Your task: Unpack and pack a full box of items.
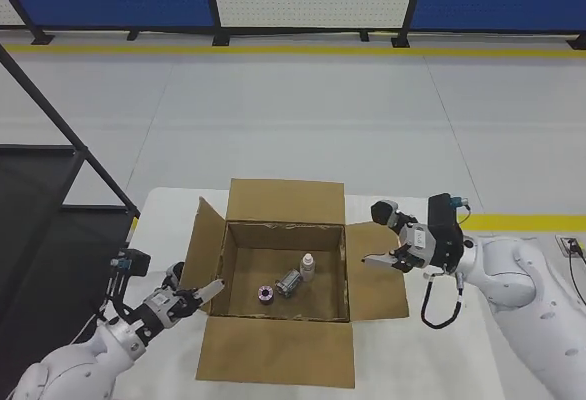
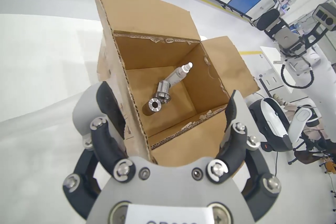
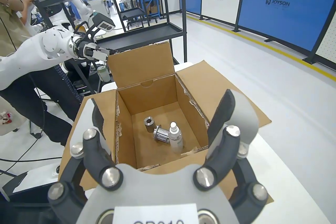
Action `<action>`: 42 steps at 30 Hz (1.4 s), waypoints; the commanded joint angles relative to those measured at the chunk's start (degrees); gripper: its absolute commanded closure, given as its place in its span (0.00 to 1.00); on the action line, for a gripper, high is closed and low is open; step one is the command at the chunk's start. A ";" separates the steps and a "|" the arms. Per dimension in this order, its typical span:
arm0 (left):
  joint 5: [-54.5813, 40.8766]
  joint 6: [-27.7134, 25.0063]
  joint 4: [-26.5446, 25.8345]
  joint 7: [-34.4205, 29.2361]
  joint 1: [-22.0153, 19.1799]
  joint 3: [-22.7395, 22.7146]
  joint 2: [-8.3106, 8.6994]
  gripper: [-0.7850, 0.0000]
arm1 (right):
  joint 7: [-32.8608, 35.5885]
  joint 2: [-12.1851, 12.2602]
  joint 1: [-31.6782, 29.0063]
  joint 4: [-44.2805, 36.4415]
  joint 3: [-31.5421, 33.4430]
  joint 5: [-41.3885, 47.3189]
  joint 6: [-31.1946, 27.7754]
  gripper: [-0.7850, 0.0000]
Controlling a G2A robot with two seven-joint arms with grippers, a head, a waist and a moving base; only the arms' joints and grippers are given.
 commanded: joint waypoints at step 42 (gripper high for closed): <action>6.56 3.56 5.32 -2.24 -6.87 13.98 0.35 0.00 | 44.01 5.68 -3.73 7.93 5.42 45.16 26.04 0.00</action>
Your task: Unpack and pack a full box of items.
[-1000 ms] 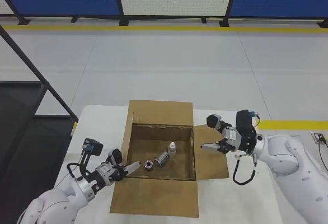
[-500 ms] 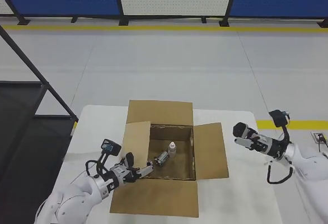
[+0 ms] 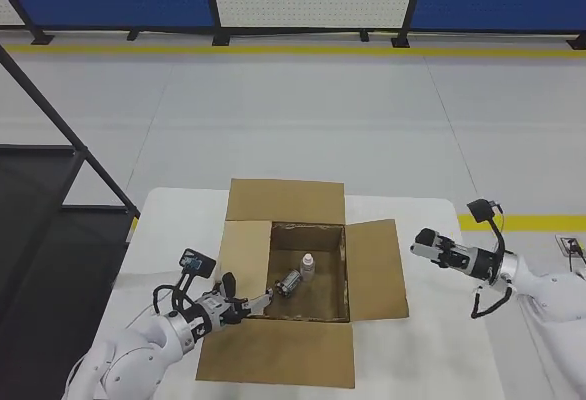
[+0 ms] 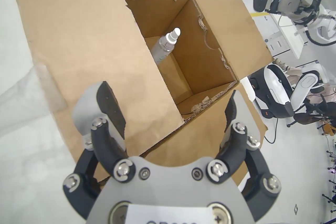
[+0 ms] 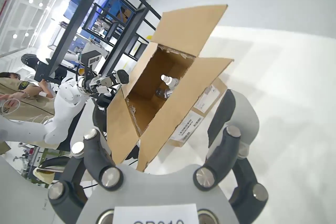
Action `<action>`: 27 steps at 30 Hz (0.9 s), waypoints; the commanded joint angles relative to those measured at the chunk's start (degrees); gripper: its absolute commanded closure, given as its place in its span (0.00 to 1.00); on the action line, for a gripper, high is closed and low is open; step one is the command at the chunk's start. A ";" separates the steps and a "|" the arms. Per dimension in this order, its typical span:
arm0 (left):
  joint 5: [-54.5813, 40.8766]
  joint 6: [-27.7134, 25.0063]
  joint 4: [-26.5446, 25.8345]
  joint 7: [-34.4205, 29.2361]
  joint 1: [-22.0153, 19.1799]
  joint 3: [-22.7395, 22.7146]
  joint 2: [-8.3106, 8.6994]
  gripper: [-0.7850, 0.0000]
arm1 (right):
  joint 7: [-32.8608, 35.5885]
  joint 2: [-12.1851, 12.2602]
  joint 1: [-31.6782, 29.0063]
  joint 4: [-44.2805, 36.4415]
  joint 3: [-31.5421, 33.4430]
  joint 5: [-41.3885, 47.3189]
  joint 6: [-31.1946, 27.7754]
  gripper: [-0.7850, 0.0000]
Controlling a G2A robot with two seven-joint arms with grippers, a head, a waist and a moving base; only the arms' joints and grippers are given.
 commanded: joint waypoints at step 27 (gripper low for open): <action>-0.50 -0.46 1.82 2.00 0.16 0.50 0.60 0.00 | 22.90 -7.76 16.75 5.65 -21.05 30.67 6.11 0.00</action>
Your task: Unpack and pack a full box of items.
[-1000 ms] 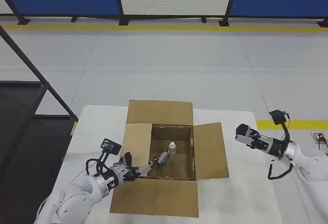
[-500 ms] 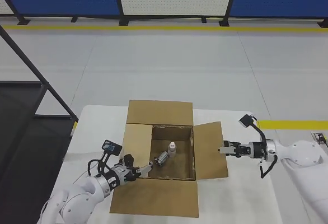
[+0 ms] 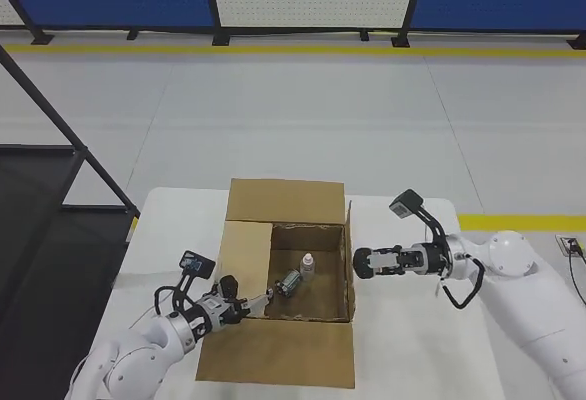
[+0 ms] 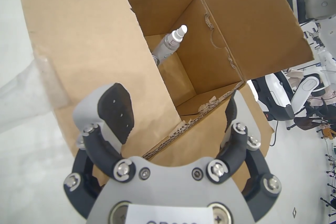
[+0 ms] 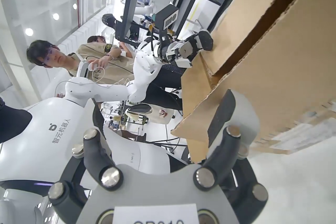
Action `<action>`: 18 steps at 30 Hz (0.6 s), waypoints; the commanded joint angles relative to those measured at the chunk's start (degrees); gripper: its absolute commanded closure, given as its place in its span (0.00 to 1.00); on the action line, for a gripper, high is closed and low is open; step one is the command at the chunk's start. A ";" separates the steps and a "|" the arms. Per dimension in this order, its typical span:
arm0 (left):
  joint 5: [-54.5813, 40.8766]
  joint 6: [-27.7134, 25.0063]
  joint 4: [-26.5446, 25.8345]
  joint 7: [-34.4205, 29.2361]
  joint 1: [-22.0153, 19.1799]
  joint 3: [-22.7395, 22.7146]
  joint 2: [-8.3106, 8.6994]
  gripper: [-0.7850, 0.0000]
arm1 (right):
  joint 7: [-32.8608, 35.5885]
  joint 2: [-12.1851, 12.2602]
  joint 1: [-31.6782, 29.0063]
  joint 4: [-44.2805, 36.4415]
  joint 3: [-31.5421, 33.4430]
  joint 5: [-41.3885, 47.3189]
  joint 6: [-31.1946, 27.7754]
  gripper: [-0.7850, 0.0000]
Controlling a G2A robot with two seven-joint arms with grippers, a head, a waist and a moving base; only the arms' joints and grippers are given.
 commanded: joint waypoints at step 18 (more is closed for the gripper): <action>-2.22 -3.62 -1.64 3.33 4.77 -4.62 0.93 0.00 | -7.45 -6.51 4.45 4.00 -13.95 -0.12 -7.46 0.00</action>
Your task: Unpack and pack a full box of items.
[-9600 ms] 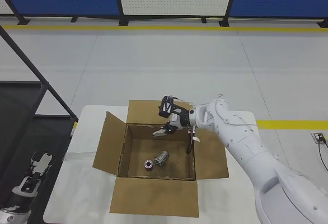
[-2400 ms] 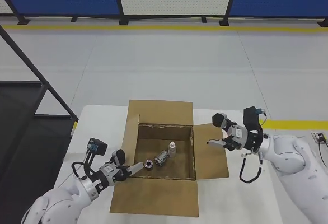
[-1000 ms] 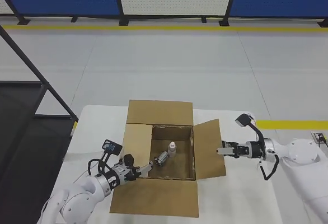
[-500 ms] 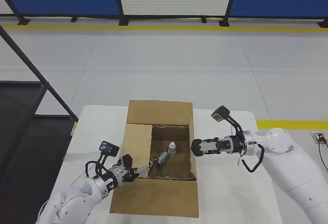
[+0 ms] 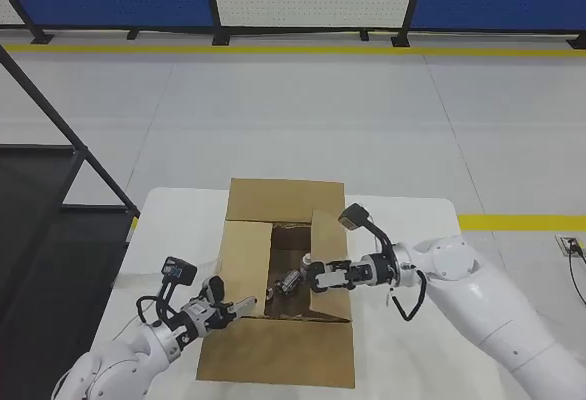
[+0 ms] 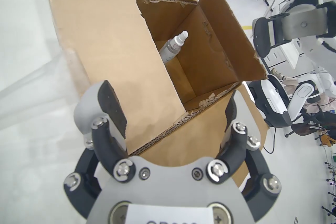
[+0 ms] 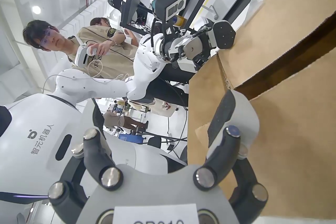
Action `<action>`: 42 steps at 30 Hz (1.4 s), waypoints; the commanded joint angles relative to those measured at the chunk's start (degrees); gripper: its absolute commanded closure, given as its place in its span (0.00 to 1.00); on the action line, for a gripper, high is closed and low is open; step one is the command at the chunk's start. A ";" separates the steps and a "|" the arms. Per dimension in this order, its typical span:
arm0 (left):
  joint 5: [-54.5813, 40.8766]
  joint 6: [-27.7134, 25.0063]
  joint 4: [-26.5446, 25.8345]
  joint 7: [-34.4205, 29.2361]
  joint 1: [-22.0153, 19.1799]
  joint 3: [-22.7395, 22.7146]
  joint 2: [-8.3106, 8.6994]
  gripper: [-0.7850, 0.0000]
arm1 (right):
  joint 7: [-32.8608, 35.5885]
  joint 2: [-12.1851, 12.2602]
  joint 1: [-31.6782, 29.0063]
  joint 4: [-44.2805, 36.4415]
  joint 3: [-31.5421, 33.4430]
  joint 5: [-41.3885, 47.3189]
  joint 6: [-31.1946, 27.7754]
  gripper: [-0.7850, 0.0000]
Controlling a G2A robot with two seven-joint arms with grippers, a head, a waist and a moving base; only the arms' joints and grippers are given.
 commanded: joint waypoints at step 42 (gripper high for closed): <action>-4.80 -4.46 -2.95 3.93 3.52 -5.08 1.35 0.00 | -16.90 -2.23 7.52 11.74 -10.21 -8.57 -16.88 0.00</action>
